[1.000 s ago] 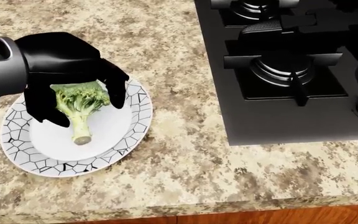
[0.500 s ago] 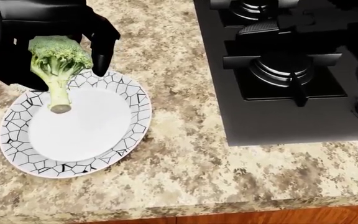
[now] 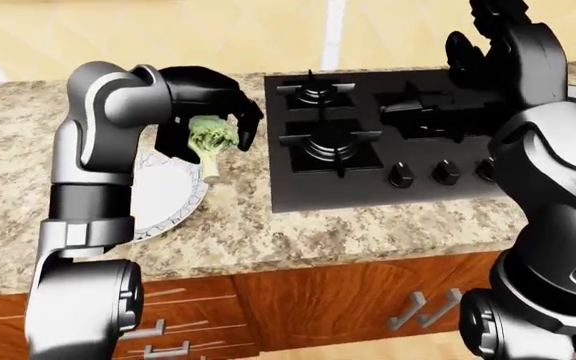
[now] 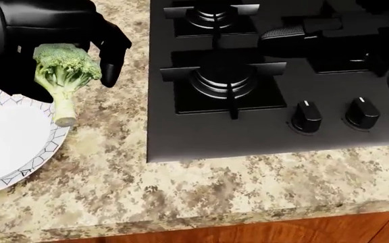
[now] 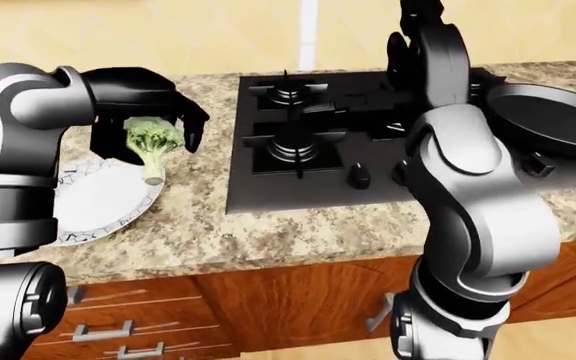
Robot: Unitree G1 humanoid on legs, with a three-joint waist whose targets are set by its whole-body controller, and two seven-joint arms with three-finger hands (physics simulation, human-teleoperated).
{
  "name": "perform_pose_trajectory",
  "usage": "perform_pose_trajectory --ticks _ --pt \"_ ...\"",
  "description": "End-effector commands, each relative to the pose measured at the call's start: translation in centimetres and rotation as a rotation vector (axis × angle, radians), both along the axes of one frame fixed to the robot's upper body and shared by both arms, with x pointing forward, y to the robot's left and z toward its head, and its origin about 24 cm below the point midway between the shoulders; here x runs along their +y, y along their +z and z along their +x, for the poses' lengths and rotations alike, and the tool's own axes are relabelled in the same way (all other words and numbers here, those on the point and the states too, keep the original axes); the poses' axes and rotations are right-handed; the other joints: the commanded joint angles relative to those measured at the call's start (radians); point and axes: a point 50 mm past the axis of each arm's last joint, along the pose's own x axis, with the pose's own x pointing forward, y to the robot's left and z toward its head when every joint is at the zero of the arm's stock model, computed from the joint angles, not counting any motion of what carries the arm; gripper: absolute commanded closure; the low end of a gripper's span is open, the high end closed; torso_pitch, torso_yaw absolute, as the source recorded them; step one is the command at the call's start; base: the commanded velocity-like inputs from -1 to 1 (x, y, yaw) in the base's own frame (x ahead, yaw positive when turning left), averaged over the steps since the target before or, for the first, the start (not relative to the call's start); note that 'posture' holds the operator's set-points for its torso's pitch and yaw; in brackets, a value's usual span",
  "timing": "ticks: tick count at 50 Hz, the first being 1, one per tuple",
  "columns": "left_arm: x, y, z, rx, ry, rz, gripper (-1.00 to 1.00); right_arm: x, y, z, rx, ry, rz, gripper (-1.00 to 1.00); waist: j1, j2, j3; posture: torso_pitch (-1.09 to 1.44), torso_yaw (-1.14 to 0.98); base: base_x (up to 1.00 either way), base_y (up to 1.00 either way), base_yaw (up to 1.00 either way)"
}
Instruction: Pick the broccoli from the plate and place it in the pan.
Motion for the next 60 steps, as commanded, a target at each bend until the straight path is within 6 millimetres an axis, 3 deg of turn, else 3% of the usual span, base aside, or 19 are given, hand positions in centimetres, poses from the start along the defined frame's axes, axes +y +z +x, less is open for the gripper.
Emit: perform_pose_trajectory --ticks 1,13,16,18,19,20,23,28,32,34,35,36,38,42,48,53,60 --pt "0.17 2.53 -0.73 -0.100 -0.007 -0.033 1.00 0.13 1.41 -0.61 -0.082 0.007 -0.003 -1.00 0.004 -0.006 -0.030 0.00 0.00 0.00 -0.21 0.00" --pt "0.19 2.69 -0.74 -0.101 -0.006 -0.036 1.00 0.14 1.30 -0.58 -0.081 0.009 -0.002 -1.00 0.005 0.030 -0.035 0.00 0.00 0.00 -0.21 0.00" --pt "0.17 2.50 -0.68 -0.099 -0.007 -0.036 1.00 0.09 1.30 -0.58 -0.080 0.006 -0.002 -1.00 0.001 0.055 -0.034 0.00 0.00 0.00 -0.20 0.00" --pt "0.16 2.46 -0.67 -0.098 -0.007 -0.036 1.00 0.10 1.31 -0.57 -0.080 0.006 -0.002 -1.00 -0.006 0.089 -0.035 0.00 0.00 0.00 -0.20 0.00" --pt "0.16 2.43 -0.65 -0.098 -0.007 -0.036 1.00 0.09 1.28 -0.56 -0.080 0.007 -0.002 -1.00 0.000 0.059 -0.035 0.00 0.00 0.00 -0.21 0.00" --pt "0.13 2.43 -0.65 -0.098 -0.007 -0.036 1.00 0.09 1.31 -0.57 -0.080 0.006 -0.002 -1.00 -0.008 0.082 -0.040 0.00 0.00 0.00 -0.20 0.00" --pt "0.08 2.47 -0.64 -0.099 -0.007 -0.037 1.00 0.10 1.32 -0.61 -0.080 0.006 -0.002 -1.00 -0.009 0.092 -0.048 0.00 0.00 0.00 -0.36 0.00" --pt "0.05 2.83 -0.66 -0.104 -0.008 -0.036 1.00 0.07 1.34 -0.61 -0.080 0.006 -0.001 -1.00 -0.013 0.065 -0.032 0.00 0.00 0.00 -0.40 0.00" --pt "0.04 2.88 -0.65 -0.104 -0.008 -0.038 1.00 0.07 1.37 -0.60 -0.080 0.006 -0.001 -1.00 -0.008 0.022 -0.032 0.00 0.00 0.00 -0.44 0.00" --pt "0.03 2.89 -0.65 -0.105 -0.008 -0.038 1.00 0.08 1.38 -0.59 -0.080 0.006 -0.001 -1.00 -0.002 -0.022 -0.038 0.00 0.00 0.00 -0.45 0.00" --pt "0.03 2.89 -0.66 -0.105 -0.008 -0.038 1.00 0.08 1.36 -0.59 -0.080 0.006 -0.002 -1.00 -0.001 -0.062 -0.049 0.00 0.00 0.00 -0.45 0.00" --pt "0.05 2.85 -0.66 -0.105 -0.008 -0.038 1.00 0.08 1.40 -0.62 -0.081 0.006 -0.002 -1.00 -0.001 -0.042 -0.045 0.00 0.00 0.00 -0.45 0.00" --pt "0.06 2.78 -0.69 -0.104 -0.008 -0.038 1.00 0.09 1.38 -0.63 -0.081 0.006 -0.002 -1.00 -0.003 -0.039 -0.029 0.00 0.00 0.00 -0.45 0.00" --pt "0.07 2.77 -0.73 -0.102 -0.008 -0.038 1.00 0.13 1.35 -0.62 -0.080 0.007 -0.003 -1.00 0.000 0.001 -0.024 0.00 0.00 0.00 -0.45 0.00" --pt "0.14 2.71 -0.57 -0.104 -0.007 -0.036 1.00 0.14 1.35 -0.56 -0.080 0.007 -0.003 -1.00 0.006 0.025 -0.027 0.00 0.00 0.00 -0.42 0.00" --pt "0.17 2.89 -0.59 -0.106 -0.005 -0.038 1.00 0.13 1.29 -0.50 -0.080 0.007 -0.003 -1.00 0.010 0.001 -0.041 0.00 0.00 0.00 -0.22 0.00" --pt "0.09 2.94 -0.61 -0.107 -0.006 -0.038 1.00 0.12 1.37 -0.59 -0.082 0.006 -0.003 -1.00 0.009 0.005 -0.041 0.00 0.00 0.00 -0.20 0.00"
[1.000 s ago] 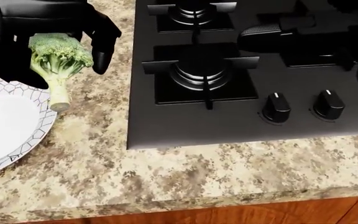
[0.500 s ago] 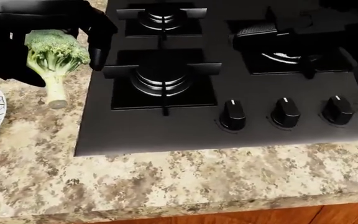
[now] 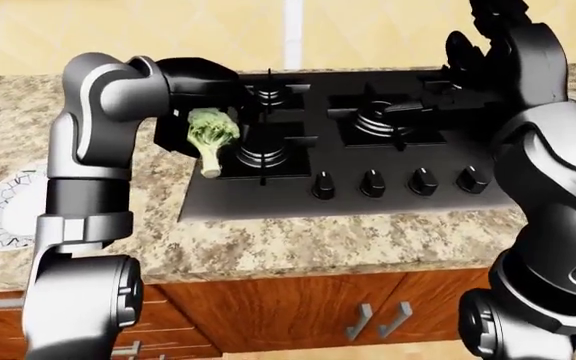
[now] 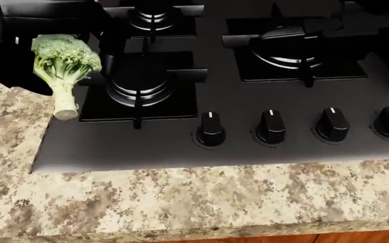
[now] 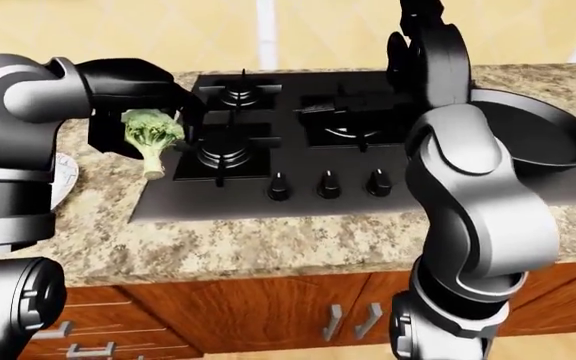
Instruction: Pick the broccoli from the plate and place it in the pan.
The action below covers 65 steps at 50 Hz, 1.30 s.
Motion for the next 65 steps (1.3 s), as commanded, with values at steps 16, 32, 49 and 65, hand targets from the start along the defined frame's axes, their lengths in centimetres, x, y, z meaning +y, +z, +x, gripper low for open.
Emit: perform_pose_trajectory --ticks 16,32,49,65 --pt "0.18 2.28 -0.55 -0.087 -0.004 -0.029 1.00 0.16 1.46 -0.66 -0.079 0.005 -0.003 -1.00 -0.012 0.074 -0.032 0.00 0.00 0.00 -0.34 0.00" --pt "0.15 2.46 -0.54 -0.090 -0.004 -0.031 1.00 0.14 1.34 -0.52 -0.078 0.006 -0.005 -1.00 -0.005 -0.019 -0.018 0.00 0.00 0.00 -0.50 0.00" --pt "0.11 2.36 -0.51 -0.088 -0.004 -0.032 1.00 0.16 1.45 -0.65 -0.080 0.005 -0.006 -1.00 -0.012 0.070 -0.037 0.00 0.00 0.00 -0.48 0.00" --pt "0.08 2.55 -0.49 -0.091 -0.005 -0.036 1.00 0.09 1.37 -0.59 -0.081 0.004 -0.006 -1.00 -0.008 0.036 0.001 0.00 0.00 0.00 -0.43 0.00"
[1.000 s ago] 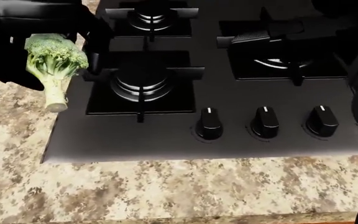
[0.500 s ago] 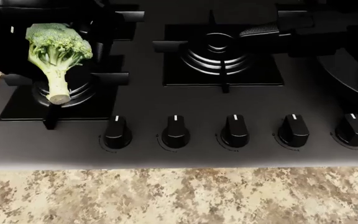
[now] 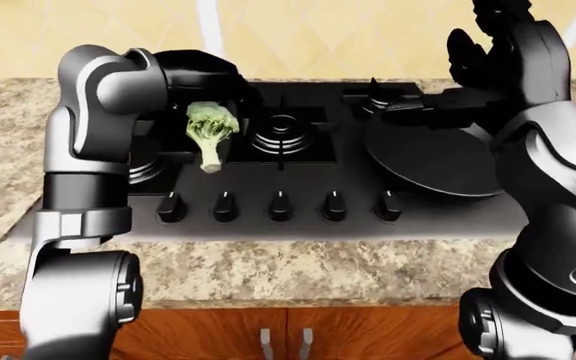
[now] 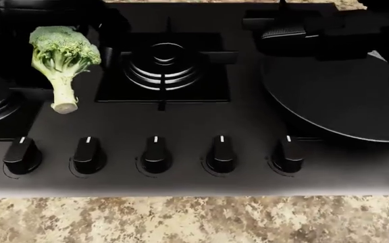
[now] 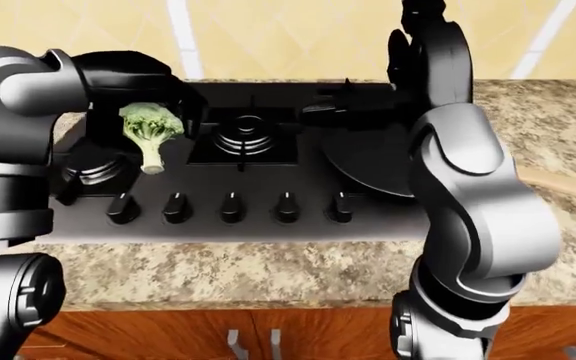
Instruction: Pick the broccoli from the plate and place it in the pan.
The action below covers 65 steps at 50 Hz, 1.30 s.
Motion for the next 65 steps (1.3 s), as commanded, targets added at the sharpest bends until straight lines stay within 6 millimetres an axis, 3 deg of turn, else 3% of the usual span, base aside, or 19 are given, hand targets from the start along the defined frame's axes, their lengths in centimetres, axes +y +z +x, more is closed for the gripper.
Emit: perform_pose_trajectory --ticks 1,3,4,9,14,16,24,33,36,42,46,49,51,54,57,59,60,61,65 --pt "0.08 1.87 -0.63 -0.076 -0.009 -0.027 1.00 0.07 1.22 -0.50 -0.073 0.005 -0.002 -1.00 0.001 0.004 -0.024 0.00 0.00 0.00 -0.42 0.00" --pt "-0.01 1.74 -0.68 -0.074 -0.011 -0.030 1.00 0.11 1.24 -0.49 -0.071 0.006 -0.002 -1.00 -0.002 0.055 -0.041 0.00 0.00 0.00 -0.43 0.00" --pt "0.00 1.71 -0.71 -0.073 -0.010 -0.030 1.00 0.13 1.29 -0.51 -0.072 0.006 -0.002 -1.00 0.004 0.030 -0.036 0.00 0.00 0.00 -0.41 0.00" --pt "0.10 1.84 -0.69 -0.074 -0.008 -0.028 1.00 0.10 1.23 -0.48 -0.071 0.006 -0.002 -1.00 -0.005 0.024 -0.054 0.00 0.00 0.00 -0.41 0.00" --pt "0.10 1.96 -0.67 -0.076 -0.008 -0.030 1.00 0.11 1.17 -0.43 -0.070 0.006 -0.002 -1.00 -0.003 -0.037 -0.040 0.00 0.00 0.00 -0.41 0.00" --pt "0.11 1.85 -0.60 -0.075 -0.008 -0.030 1.00 0.16 1.20 -0.44 -0.070 0.007 -0.002 -1.00 0.000 -0.115 -0.058 0.00 0.00 0.00 -0.41 0.00" --pt "0.11 1.72 -0.55 -0.074 -0.008 -0.030 1.00 0.15 1.18 -0.48 -0.070 0.006 -0.002 -1.00 -0.002 -0.048 -0.037 0.00 0.00 0.00 -0.40 0.00" --pt "0.17 1.66 -0.74 -0.072 -0.007 -0.031 1.00 0.18 1.15 -0.47 -0.071 0.006 -0.002 -1.00 0.011 -0.013 -0.041 0.00 0.00 0.00 -0.36 0.00" --pt "0.15 1.80 -0.75 -0.074 -0.007 -0.033 1.00 0.16 1.17 -0.47 -0.072 0.006 -0.001 -1.00 0.006 0.030 -0.050 0.00 0.00 0.00 -0.29 0.00" --pt "0.13 1.74 -0.67 -0.074 -0.008 -0.034 1.00 0.16 1.31 -0.56 -0.077 0.005 0.002 -1.00 0.017 -0.048 -0.031 0.00 0.00 0.00 -0.03 0.00" --pt "0.14 1.80 -0.67 -0.075 -0.007 -0.035 1.00 0.20 1.32 -0.55 -0.074 0.005 0.003 -1.00 0.004 -0.045 -0.053 0.00 0.00 0.00 -0.06 0.00" --pt "0.10 1.92 -0.69 -0.075 -0.008 -0.035 1.00 0.19 1.32 -0.54 -0.073 0.006 0.003 -1.00 -0.007 -0.008 -0.031 0.00 0.00 0.00 -0.48 0.00" --pt "0.12 1.84 -0.67 -0.075 -0.007 -0.035 1.00 0.20 1.26 -0.51 -0.072 0.007 0.002 -1.00 -0.013 0.020 -0.047 0.00 0.00 0.00 -0.48 0.00" --pt "0.17 2.06 -0.74 -0.077 -0.007 -0.036 1.00 0.24 1.14 -0.41 -0.070 0.008 0.000 -1.00 -0.015 0.007 -0.054 0.00 0.00 0.00 -0.49 0.00" --pt "0.26 2.08 -0.76 -0.079 -0.005 -0.037 1.00 0.28 1.17 -0.42 -0.069 0.009 0.000 -1.00 -0.010 -0.027 -0.036 0.00 0.00 0.00 -0.49 0.00" --pt "0.26 2.11 -0.76 -0.079 -0.005 -0.038 1.00 0.30 1.23 -0.45 -0.070 0.009 0.000 -1.00 -0.006 -0.080 -0.048 0.00 0.00 0.00 -0.49 0.00" --pt "0.24 2.10 -0.77 -0.079 -0.005 -0.038 1.00 0.28 1.20 -0.44 -0.070 0.008 0.000 -1.00 -0.009 -0.136 -0.062 0.00 0.00 0.00 -0.49 0.00" --pt "0.19 2.10 -0.78 -0.079 -0.006 -0.038 1.00 0.26 1.21 -0.47 -0.071 0.008 0.000 -1.00 -0.010 -0.087 -0.050 0.00 0.00 0.00 -0.49 0.00" --pt "0.19 2.05 -0.79 -0.080 -0.006 -0.039 1.00 0.26 1.32 -0.54 -0.078 0.006 0.001 -1.00 -0.011 -0.102 -0.034 0.00 0.00 0.00 -0.05 0.00"
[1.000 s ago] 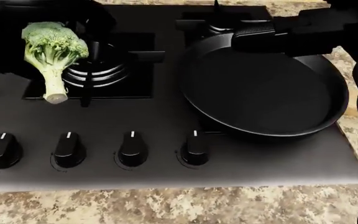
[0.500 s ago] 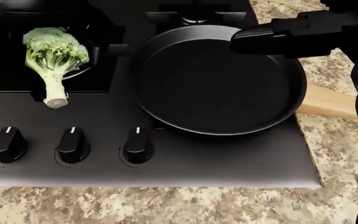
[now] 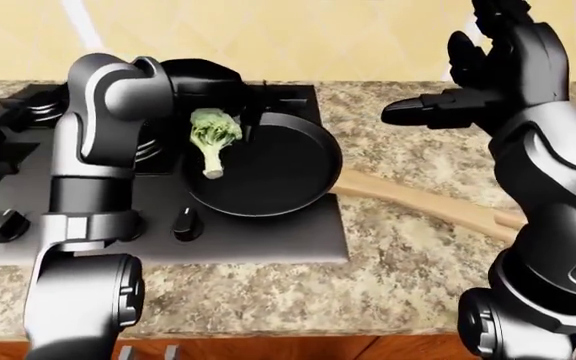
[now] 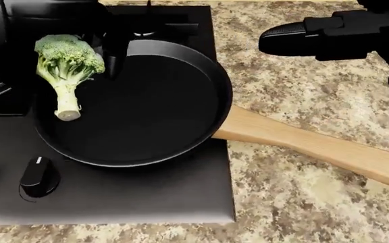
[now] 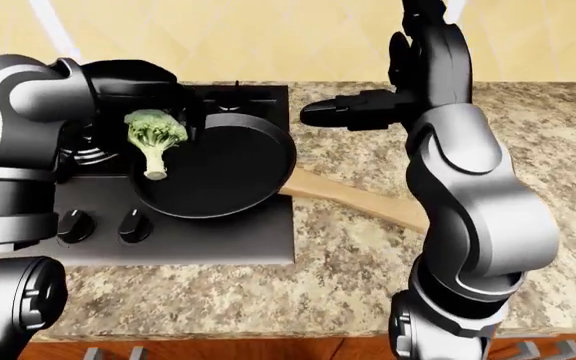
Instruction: Pick the broccoli from the plate and place it in the pan.
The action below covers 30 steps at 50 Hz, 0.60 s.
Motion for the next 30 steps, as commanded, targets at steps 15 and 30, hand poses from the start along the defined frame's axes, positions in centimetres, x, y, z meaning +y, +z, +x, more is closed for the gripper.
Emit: perform_pose_trajectory --ticks 15,30 --pt "0.5 3.0 -0.9 -0.123 0.003 -0.048 1.00 0.4 1.5 -0.8 -0.094 0.020 -0.011 -1.00 0.001 0.040 -0.019 0.00 0.00 0.00 0.00 0.00" --pt "0.0 4.2 -0.4 -0.176 -0.007 -0.069 1.00 0.4 1.4 -0.7 -0.093 0.019 -0.010 -1.00 0.023 0.042 -0.040 0.00 0.00 0.00 0.00 0.00"
